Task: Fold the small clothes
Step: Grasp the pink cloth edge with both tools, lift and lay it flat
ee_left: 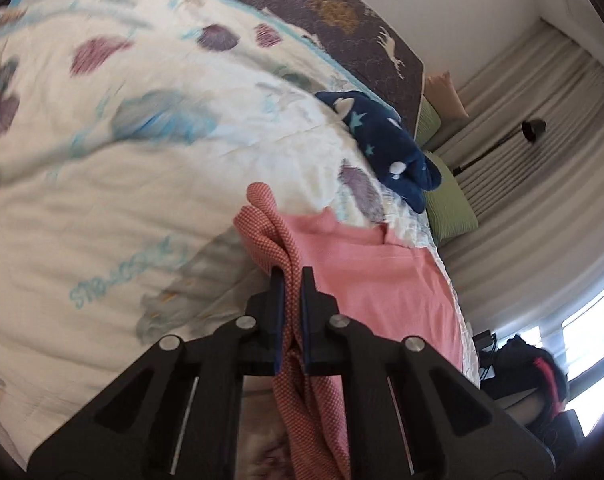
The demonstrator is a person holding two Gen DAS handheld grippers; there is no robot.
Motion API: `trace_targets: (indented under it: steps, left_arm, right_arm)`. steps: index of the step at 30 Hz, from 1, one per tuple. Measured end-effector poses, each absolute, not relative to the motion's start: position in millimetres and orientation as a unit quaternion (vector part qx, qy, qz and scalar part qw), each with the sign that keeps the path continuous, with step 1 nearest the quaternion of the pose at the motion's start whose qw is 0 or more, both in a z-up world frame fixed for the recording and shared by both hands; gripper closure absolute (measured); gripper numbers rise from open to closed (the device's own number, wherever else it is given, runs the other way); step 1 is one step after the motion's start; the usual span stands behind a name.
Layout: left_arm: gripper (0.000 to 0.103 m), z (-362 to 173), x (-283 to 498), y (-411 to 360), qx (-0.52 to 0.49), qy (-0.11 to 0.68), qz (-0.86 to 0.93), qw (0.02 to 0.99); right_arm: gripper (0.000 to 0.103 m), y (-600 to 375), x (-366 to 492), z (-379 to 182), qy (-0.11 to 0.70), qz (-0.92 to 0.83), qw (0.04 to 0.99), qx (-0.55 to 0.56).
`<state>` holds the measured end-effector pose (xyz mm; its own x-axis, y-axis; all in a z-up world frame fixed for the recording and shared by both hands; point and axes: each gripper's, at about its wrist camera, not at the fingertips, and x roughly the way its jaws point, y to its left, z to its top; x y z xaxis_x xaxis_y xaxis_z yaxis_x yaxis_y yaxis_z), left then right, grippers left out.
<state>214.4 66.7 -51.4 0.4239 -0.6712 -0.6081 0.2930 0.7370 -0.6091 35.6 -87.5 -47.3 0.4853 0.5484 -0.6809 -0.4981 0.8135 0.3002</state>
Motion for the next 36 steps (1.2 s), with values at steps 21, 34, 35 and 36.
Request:
trace_targets:
  steps: [21,34,35,36]
  left_arm:
    - [0.095,31.5,213.7,-147.2,-0.072,0.454,-0.342,0.820]
    - [0.102,17.5,177.1,-247.7,0.026,0.451,-0.388,0.803]
    - [0.102,17.9,175.1,-242.6,0.033,0.448,-0.383,0.807]
    - [0.102,18.5,175.2,-239.2,0.036,0.447,-0.376,0.811]
  right_arm:
    - [0.099,-281.9,-13.9,-7.8,0.294,0.225,0.897,0.243]
    - [0.098,-360.5,-53.2,-41.9,0.312,0.155,0.885,0.309]
    - [0.098,-364.4,-53.5,-47.7,0.324,0.156,0.879,0.314]
    - [0.096,-365.4,-54.0,-51.2,0.331,0.157,0.874,0.318]
